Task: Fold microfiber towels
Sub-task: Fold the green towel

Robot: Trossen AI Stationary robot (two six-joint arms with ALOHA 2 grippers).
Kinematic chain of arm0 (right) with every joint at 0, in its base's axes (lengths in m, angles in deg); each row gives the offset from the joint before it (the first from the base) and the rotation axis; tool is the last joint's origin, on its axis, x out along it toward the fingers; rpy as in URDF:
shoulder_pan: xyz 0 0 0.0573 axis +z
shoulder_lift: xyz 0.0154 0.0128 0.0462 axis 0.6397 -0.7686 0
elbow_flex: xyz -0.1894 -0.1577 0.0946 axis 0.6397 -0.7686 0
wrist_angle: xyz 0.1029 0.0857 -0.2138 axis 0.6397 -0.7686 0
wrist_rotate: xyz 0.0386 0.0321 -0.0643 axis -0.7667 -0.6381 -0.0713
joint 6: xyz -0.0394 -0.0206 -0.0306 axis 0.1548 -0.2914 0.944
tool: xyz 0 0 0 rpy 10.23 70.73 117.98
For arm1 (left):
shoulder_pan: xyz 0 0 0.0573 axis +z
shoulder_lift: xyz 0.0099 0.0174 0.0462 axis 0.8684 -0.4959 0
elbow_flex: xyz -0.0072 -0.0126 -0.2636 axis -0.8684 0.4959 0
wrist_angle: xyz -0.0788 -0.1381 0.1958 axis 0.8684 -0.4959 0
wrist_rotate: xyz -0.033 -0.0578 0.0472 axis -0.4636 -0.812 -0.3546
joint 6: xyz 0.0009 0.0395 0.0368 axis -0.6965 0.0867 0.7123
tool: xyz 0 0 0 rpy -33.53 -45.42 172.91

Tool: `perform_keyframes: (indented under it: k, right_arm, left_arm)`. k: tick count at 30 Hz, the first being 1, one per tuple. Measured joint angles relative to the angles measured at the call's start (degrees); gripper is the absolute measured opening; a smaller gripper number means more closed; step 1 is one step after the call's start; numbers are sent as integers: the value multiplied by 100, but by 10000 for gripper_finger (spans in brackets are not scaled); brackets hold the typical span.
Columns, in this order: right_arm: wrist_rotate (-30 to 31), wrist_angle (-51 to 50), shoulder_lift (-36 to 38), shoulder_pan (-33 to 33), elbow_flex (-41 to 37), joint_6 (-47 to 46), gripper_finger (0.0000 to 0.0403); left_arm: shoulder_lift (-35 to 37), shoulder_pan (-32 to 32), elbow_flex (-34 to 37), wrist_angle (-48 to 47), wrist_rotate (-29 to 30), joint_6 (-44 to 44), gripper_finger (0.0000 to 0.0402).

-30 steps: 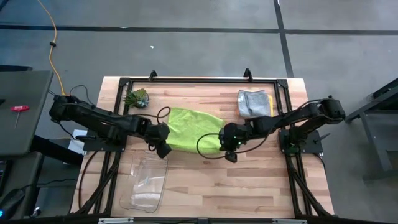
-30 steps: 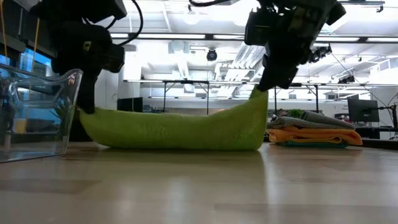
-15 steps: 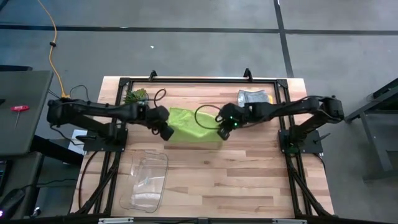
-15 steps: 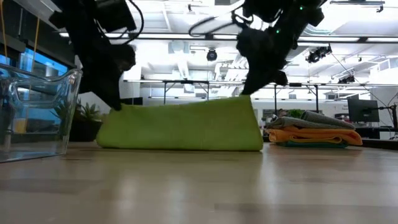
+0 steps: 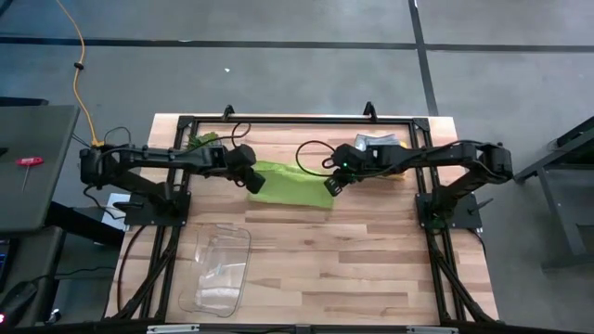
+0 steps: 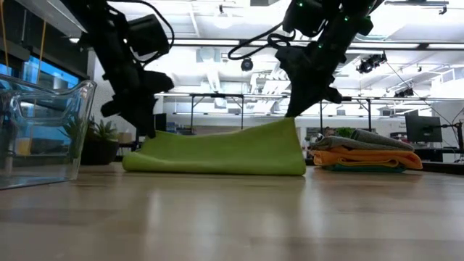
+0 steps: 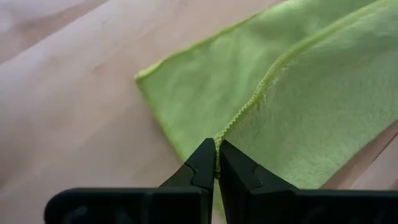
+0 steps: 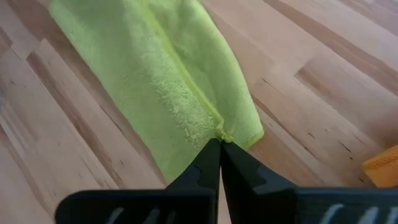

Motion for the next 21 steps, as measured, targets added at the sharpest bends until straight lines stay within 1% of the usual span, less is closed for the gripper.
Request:
perform_keyframes:
  k: [3,5,14,19,21]
  right_arm:
    - [42,-101,-2,-1,0,-93,0]
    - [200,-164,-2,0,0,-106,0]
    - [536,-216,-2,0,0,-104,0]
    - [553,-216,-2,0,0,-251,0]
    - [619,-213,-2,2,0,-263,0]
  left_arm:
    - [-88,-1,0,220,4,68,6]
    - [-163,-1,0,288,6,81,6]
    - [-467,1,0,255,86,127,7]
    - [-466,22,0,264,418,128,7]
    - [-464,78,0,264,446,129,7]
